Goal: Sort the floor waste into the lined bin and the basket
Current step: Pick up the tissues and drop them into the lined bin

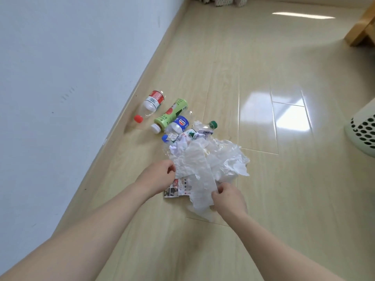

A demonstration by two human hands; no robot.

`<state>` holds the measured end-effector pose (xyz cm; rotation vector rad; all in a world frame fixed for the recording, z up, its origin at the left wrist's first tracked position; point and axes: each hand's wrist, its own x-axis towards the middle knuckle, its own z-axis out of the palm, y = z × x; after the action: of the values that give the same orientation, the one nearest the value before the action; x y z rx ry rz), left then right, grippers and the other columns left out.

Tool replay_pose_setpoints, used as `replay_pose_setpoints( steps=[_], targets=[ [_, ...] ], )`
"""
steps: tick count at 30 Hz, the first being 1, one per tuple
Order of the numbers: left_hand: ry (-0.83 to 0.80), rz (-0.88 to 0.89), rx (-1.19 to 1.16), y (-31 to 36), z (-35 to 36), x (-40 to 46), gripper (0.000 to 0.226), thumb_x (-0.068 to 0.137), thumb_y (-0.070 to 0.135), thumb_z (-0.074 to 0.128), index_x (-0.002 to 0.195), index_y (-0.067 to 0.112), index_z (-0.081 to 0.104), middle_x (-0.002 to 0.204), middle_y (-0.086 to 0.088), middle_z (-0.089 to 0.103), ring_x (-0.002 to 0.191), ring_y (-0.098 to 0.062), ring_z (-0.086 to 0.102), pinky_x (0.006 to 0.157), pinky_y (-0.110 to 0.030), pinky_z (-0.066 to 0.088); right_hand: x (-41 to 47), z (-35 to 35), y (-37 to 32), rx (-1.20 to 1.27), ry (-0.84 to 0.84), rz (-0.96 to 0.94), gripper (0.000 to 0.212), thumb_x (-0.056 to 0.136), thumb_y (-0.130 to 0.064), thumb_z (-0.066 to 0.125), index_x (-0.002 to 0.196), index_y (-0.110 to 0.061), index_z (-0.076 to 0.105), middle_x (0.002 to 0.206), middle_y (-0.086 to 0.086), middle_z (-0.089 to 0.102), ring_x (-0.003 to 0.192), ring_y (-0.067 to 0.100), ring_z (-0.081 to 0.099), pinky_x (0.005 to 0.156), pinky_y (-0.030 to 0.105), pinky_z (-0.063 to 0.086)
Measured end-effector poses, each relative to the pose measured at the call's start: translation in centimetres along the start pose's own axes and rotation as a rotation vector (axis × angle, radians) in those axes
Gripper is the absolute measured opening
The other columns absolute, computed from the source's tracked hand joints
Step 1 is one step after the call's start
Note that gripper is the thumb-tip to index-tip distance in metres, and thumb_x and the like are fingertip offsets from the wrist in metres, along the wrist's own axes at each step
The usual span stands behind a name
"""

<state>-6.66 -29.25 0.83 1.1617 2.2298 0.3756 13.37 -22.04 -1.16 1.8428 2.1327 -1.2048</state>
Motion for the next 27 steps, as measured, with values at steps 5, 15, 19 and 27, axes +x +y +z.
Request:
replay_pose_setpoints(
  steps=[5, 15, 19, 27],
  targets=[
    [0.235, 0.136, 0.142, 1.0, -0.7, 1.6, 0.023, 0.088, 0.013, 0.047, 0.106, 0.016, 0.062, 0.098, -0.001, 0.063, 0.093, -0.025, 0.057, 0.076, -0.036, 0.048, -0.6, -4.9, 2.5, 0.081, 0.021, 0.007, 0.012, 0.085, -0.02, 0.048, 0.077, -0.013, 0.053, 0.075, 0.002, 0.065, 0.072, 0.023, 0.067, 0.055, 0.028, 0.044],
    [0.086, 0.789, 0.406, 7.8, 6.5, 1.9, 0.025, 0.074, 0.025, 0.042, 0.082, 0.016, 0.063, 0.074, 0.0, 0.056, 0.063, -0.023, 0.056, 0.054, -0.027, 0.041, -0.6, -13.2, 7.2, -0.156, 0.185, 0.104, 0.015, 0.09, -0.014, 0.043, 0.083, -0.014, 0.056, 0.089, 0.005, 0.066, 0.079, 0.024, 0.059, 0.051, 0.024, 0.035],
    [0.117, 1.001, 0.422, 11.4, 10.0, 0.7, 0.017, 0.072, 0.019, 0.044, 0.078, 0.014, 0.059, 0.068, 0.0, 0.048, 0.056, -0.021, 0.045, 0.053, -0.027, 0.035, -0.8, -14.3, 9.0, -0.227, 0.19, 0.154, 0.017, 0.089, -0.011, 0.041, 0.084, -0.01, 0.057, 0.089, 0.007, 0.062, 0.074, 0.025, 0.054, 0.049, 0.025, 0.033],
    [-0.061, 0.809, 0.557, 16.7, 15.0, 1.9, 0.031, 0.087, 0.03, 0.045, 0.111, 0.014, 0.056, 0.099, -0.005, 0.056, 0.093, -0.027, 0.055, 0.08, -0.035, 0.042, -1.4, -16.6, 15.9, -0.171, 0.17, 0.377, 0.016, 0.086, -0.005, 0.044, 0.09, -0.008, 0.059, 0.087, 0.008, 0.062, 0.072, 0.024, 0.055, 0.048, 0.022, 0.033]
  ],
)
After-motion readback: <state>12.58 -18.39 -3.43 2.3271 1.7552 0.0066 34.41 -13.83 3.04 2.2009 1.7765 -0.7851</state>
